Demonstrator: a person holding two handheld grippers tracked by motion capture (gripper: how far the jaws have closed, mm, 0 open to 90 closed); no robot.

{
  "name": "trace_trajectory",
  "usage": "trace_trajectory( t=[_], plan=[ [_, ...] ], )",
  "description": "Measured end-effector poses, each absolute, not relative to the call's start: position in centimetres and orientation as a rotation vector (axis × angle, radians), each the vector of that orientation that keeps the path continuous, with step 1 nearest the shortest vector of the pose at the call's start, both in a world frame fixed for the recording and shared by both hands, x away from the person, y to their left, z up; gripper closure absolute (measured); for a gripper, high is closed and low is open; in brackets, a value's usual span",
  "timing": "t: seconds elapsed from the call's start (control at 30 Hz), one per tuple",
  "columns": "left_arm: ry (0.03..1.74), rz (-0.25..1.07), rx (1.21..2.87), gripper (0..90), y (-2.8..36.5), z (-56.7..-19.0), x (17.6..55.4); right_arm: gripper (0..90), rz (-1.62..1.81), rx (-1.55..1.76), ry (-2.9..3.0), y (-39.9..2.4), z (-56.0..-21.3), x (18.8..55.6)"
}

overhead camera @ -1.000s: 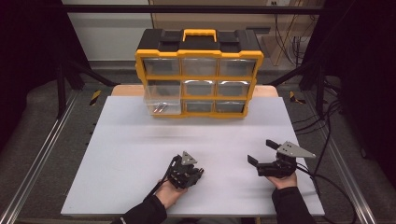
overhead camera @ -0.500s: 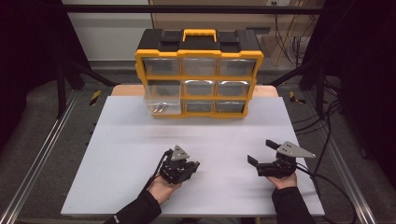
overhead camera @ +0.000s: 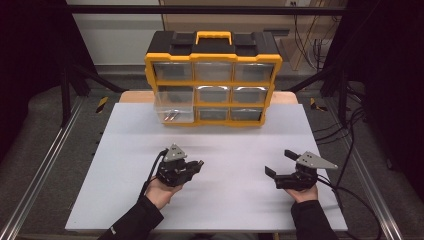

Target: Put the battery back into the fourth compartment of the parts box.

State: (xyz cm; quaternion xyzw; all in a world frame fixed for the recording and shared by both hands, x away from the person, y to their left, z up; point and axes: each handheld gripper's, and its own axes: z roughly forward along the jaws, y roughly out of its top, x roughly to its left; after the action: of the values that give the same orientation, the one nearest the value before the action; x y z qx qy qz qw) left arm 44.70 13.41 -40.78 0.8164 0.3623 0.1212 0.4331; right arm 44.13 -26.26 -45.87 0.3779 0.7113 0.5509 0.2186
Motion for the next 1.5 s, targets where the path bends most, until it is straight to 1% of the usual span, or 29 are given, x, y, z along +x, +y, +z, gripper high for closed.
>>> trace_trajectory(
  t=[0.37, 0.6, 1.07, 1.5],
  plan=[
    [0.907, 0.349, 1.950, 76.2, 16.5, -37.2, 45.8, 0.2, 1.524, 1.049, 1.972, -26.2, -45.9, 44.1],
    [0.905, 0.379, 1.892, 76.2, 17.7, -35.1, 46.9, 0.2, 1.520, 1.042, 1.978, -26.1, -46.0, 44.2],
    [0.919, 0.440, 1.810, 76.1, 18.5, -31.2, 49.7, 0.2, 1.516, 1.044, 1.976, -26.2, -46.0, 44.2],
    [0.966, 0.519, 1.816, 76.1, 18.5, -29.0, 53.3, 0.2, 1.518, 1.043, 1.976, -26.2, -46.0, 44.2]
  ],
)
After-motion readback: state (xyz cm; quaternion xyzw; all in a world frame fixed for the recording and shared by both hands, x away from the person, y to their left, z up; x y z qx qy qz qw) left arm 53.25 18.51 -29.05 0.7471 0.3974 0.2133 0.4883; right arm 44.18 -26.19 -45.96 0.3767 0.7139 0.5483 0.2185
